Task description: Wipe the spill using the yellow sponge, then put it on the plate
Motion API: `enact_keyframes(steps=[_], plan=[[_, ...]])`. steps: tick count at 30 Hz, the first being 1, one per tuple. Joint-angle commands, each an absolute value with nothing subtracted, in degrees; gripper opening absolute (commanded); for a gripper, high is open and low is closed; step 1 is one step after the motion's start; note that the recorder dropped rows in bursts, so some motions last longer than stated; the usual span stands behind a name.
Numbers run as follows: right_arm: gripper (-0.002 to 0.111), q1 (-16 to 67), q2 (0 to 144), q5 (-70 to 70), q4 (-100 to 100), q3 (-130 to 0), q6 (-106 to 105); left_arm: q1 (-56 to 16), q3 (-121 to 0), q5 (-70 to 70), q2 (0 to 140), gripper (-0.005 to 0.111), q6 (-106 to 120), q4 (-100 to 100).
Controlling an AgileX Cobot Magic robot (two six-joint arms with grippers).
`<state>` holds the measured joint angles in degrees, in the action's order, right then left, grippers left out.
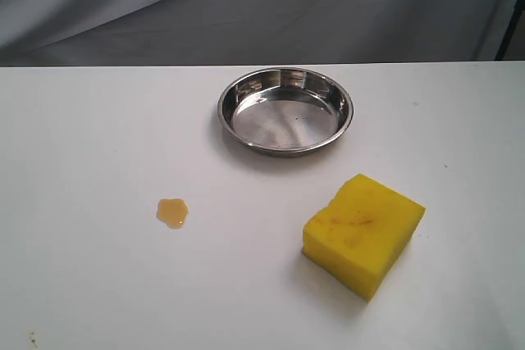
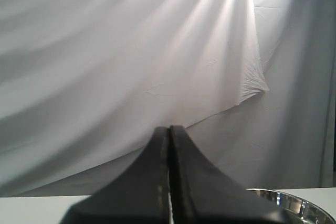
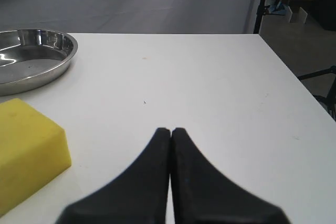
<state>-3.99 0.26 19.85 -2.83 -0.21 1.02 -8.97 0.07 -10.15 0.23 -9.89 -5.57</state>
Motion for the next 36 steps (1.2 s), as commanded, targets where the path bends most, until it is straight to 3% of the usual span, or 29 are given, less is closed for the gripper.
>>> enact_keyframes(steps=[1,16,27,36], plan=[[0.000,-3.9,0.0,19.6,-2.6,0.0,0.5,-9.3,0.0,-10.5,0.0,0.000,-10.0,-5.3],[0.000,-3.9,0.0,15.5,-7.1,0.0,-0.8,-9.3,0.0,-10.5,0.0,0.000,-10.0,-5.3],[0.000,-3.9,0.0,-15.0,-7.1,0.0,-0.8,-9.3,0.0,-10.5,0.0,0.000,-10.0,-5.3],[0.000,-3.9,0.0,-24.2,-7.0,0.0,-0.9,-9.3,0.0,-10.5,0.0,0.000,-9.9,-5.3]])
